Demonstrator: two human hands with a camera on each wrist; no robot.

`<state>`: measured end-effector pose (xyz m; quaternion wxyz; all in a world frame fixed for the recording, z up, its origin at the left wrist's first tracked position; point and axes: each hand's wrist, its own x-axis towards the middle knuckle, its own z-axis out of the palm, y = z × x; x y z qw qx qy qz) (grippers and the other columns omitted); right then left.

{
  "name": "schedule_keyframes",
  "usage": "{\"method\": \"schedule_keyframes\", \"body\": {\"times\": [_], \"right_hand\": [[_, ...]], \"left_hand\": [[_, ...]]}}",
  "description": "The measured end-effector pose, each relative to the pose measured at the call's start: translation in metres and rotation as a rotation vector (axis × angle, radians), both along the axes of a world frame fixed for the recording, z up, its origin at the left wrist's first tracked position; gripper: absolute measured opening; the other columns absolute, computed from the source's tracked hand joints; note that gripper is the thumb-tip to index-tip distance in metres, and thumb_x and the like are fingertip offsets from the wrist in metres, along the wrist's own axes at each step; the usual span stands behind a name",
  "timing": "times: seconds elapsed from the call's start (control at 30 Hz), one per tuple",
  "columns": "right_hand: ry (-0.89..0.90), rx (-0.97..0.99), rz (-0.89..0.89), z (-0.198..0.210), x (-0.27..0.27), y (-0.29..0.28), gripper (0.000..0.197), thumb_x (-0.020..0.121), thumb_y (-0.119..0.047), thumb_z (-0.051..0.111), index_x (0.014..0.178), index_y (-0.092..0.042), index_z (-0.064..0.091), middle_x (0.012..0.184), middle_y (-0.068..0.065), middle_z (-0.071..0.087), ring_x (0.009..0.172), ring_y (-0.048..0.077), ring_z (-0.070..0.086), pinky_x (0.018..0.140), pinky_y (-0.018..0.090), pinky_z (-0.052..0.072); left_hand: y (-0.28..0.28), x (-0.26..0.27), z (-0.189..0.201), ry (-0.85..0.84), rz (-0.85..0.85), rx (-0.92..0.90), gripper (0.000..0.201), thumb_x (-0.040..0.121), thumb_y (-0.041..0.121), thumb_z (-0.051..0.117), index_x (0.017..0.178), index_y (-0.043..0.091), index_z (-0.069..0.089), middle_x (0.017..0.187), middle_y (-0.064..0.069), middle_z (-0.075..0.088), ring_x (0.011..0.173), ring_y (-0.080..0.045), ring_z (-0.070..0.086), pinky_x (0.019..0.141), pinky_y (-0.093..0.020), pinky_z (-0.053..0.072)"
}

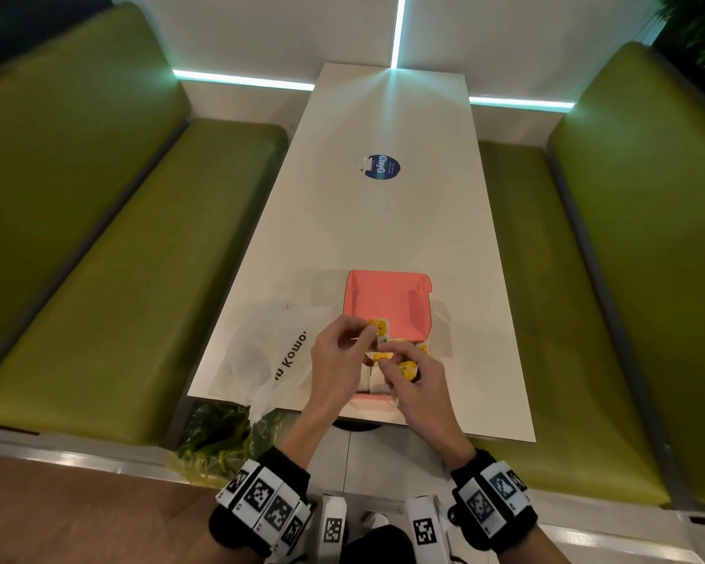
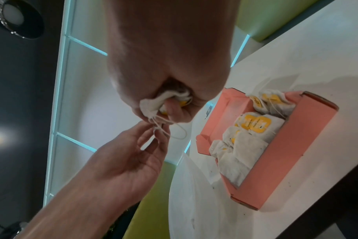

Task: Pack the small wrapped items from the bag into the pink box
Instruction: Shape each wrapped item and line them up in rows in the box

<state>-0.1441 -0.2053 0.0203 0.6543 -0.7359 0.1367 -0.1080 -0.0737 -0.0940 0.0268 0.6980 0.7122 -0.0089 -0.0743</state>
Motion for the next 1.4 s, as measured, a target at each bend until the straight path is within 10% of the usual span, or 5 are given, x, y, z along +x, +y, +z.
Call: {"method": "schedule_keyframes", "body": {"times": [0.47, 0.67, 0.83, 1.03, 1.4], "right_hand": [[0.001, 0.081, 0.022, 0.004, -0.003, -0.003, 0.026, 0.094, -0.003, 0.062, 0.105, -0.024, 0.073, 0.068, -0.008, 0.059, 0.058, 0.010, 0.053, 0.057, 0.025, 0.046], [0.048, 0.003, 0.202, 0.006, -0.009, -0.011, 0.037, 0.096, -0.005, 0.059, 0.129, -0.023, 0.065, 0.064, -0.012, 0.055, 0.059, 0.004, 0.050, 0.057, 0.021, 0.043], [-0.005, -0.034, 0.057, 0.023, -0.002, -0.034, 0.025, 0.096, -0.005, 0.060, 0.103, -0.024, 0.075, 0.073, 0.004, 0.065, 0.065, 0.009, 0.056, 0.061, 0.022, 0.049], [0.011, -0.297, 0.084, 0.039, 0.033, -0.057, 0.014, 0.093, -0.025, 0.066, 0.105, -0.025, 0.073, 0.094, -0.009, 0.068, 0.083, 0.003, 0.060, 0.076, 0.013, 0.046], [0.170, -0.341, 0.294, 0.046, 0.049, -0.069, 0.018, 0.091, -0.018, 0.069, 0.077, -0.007, 0.074, 0.063, -0.005, 0.063, 0.055, 0.003, 0.052, 0.056, 0.018, 0.042]], "left_hand": [[0.000, -0.003, 0.007, 0.049, 0.007, -0.166, 0.007, 0.087, -0.002, 0.069, 0.094, 0.000, 0.070, 0.089, -0.010, 0.073, 0.083, -0.019, 0.072, 0.071, -0.026, 0.059], [0.001, 0.001, 0.005, 0.010, 0.006, -0.169, 0.009, 0.086, -0.002, 0.071, 0.090, 0.005, 0.070, 0.088, -0.009, 0.074, 0.079, -0.022, 0.072, 0.074, -0.033, 0.060], [0.004, 0.004, 0.006, 0.017, -0.007, -0.196, 0.009, 0.087, -0.004, 0.070, 0.094, -0.002, 0.065, 0.093, -0.019, 0.071, 0.082, -0.027, 0.071, 0.068, -0.032, 0.060], [0.002, 0.000, 0.012, 0.045, -0.162, -0.225, 0.018, 0.087, -0.004, 0.070, 0.097, 0.003, 0.057, 0.089, -0.007, 0.071, 0.080, -0.018, 0.072, 0.067, -0.033, 0.060], [0.002, -0.002, 0.003, 0.145, -0.389, -0.070, 0.020, 0.093, 0.015, 0.068, 0.112, 0.009, 0.065, 0.086, -0.007, 0.069, 0.069, -0.019, 0.063, 0.057, -0.028, 0.053]]}}
